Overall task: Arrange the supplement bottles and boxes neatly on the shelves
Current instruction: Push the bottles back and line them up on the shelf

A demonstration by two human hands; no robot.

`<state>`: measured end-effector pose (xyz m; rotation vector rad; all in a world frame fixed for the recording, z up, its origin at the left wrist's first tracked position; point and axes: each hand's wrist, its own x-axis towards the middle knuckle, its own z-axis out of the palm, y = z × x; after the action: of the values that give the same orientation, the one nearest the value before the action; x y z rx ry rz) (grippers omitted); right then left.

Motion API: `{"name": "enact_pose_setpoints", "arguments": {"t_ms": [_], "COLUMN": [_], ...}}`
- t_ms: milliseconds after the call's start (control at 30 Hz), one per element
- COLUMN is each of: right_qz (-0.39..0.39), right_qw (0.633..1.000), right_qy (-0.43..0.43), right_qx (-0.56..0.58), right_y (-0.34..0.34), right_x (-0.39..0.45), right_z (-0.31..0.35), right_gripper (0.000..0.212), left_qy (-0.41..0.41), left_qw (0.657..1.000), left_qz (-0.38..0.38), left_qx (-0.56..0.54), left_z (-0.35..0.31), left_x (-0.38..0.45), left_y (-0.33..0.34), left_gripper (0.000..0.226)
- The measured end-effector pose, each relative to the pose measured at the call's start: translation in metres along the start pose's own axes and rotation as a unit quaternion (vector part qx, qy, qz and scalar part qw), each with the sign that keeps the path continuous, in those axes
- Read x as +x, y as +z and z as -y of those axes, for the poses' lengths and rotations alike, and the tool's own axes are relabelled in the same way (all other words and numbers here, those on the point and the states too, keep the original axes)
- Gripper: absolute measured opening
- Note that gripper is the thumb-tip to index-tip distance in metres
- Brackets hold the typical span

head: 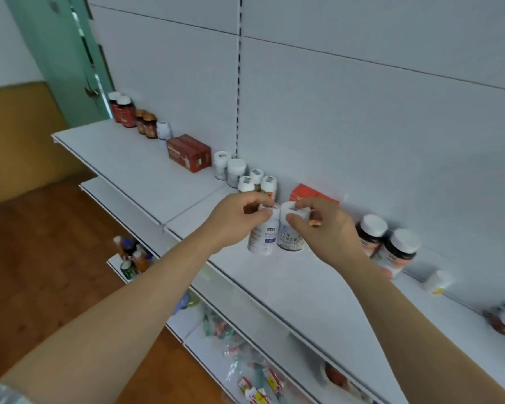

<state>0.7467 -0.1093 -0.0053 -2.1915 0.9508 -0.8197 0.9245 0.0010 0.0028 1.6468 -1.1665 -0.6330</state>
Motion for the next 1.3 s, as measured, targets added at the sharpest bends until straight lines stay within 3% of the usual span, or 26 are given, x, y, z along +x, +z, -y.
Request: {"name": "enact_pose_setpoints", "arguments": {"t_ms": [267,467,700,967,1300], "right_qz": [0.040,0.009,-0.032,-0.062,-0.064], "right_qw": [0.999,0.999,0.994,0.982,0.972], "right_qy": [-0.016,0.028,0.061,0.090,0.046], "right_qx": [0.008,-0.025,-0.080,-0.156,-0.222], "right_y": [0.072,0.135,0.196,0.240,0.282], "right_x": [0.073,0.105,0.126,0.170,0.202], "right_z": [0.037,0.074,0.109,0.103,0.081], "right_gripper": [0.019,0.021,0.024,0.030,0.026], "left_qy": [-0.010,0.008,0.066,0.097,0.114], "left_qw": [1.000,0.998,0.992,0.985,0.980], "left_qz": [-0.001,0.041,0.097,0.108,0.128], "left_qx": [-0.027,-0.043,0.052,0.093,0.102], "left_z": [0.048,0.087,0.120,0.153,0.180], "left_x": [0.047,0.084,0.126,0.172,0.222], "left_y": [-0.084,-0.156,-0.225,-0.257,-0.265], "left_gripper": [0.019,0.017,0.023,0.022,0.021]}}
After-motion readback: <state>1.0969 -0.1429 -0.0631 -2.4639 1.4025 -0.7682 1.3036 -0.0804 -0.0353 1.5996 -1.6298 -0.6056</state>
